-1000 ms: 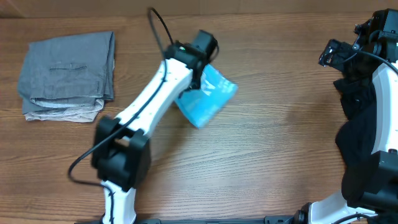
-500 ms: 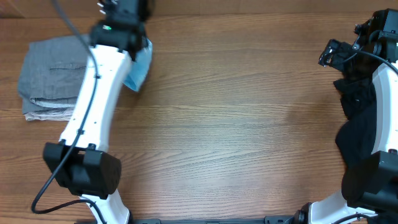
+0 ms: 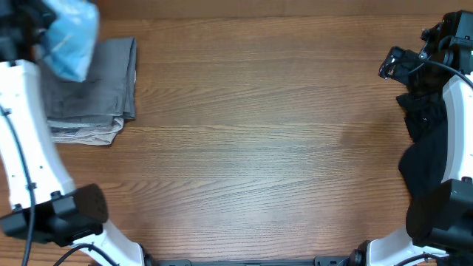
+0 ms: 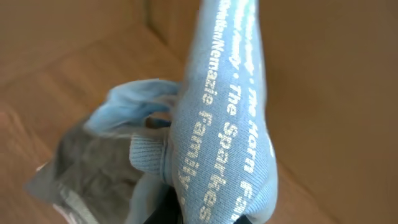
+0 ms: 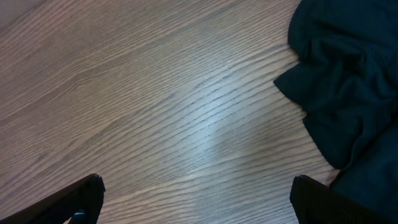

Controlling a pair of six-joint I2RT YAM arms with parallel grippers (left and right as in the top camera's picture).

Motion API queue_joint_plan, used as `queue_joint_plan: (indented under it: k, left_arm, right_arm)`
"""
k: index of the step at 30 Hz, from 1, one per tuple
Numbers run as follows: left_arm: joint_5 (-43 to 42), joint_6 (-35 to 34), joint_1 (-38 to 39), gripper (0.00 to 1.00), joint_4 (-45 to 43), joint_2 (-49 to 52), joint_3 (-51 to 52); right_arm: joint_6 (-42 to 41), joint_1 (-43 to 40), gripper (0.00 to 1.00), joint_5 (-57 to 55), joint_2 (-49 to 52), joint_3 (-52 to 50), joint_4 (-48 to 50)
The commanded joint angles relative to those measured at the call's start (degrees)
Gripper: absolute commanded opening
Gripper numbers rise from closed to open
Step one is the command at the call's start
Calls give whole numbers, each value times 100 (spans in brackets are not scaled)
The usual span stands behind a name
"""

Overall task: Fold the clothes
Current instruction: 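Lift the folded blue shirt and carry it left toward the grey stack, then lower the blue shirt onto the grey clothes stack with the left gripper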

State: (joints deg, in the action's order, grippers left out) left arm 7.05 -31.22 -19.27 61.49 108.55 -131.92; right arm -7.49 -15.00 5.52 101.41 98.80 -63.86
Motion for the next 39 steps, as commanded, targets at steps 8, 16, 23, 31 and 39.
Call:
queue_joint_plan:
  k: [8,16,23,31,39]
  left_arm:
    - [-2656,-981,-1401,4,170,385,-131]
    - [-3132,-2037,-1447,4,2,988,-131]
    - [-4033,-1976,-1447,4,-1123,1397,-131]
    - [-3359,-1482,-1373,4,-964,1392,-131]
    - [-3880,-1792,-1399,4,-1764,1392,-131]
  right_arm:
    - [-24,-17,100,-35,-35,15,31]
    - [-24,-17,100,-35,-35,15,31]
    - [-24,-17,100,-35,-35,15,31]
    - [-24,-17,100,-35,-35,15,31]
    - [-24,-17,100,-35,-35,15,31]
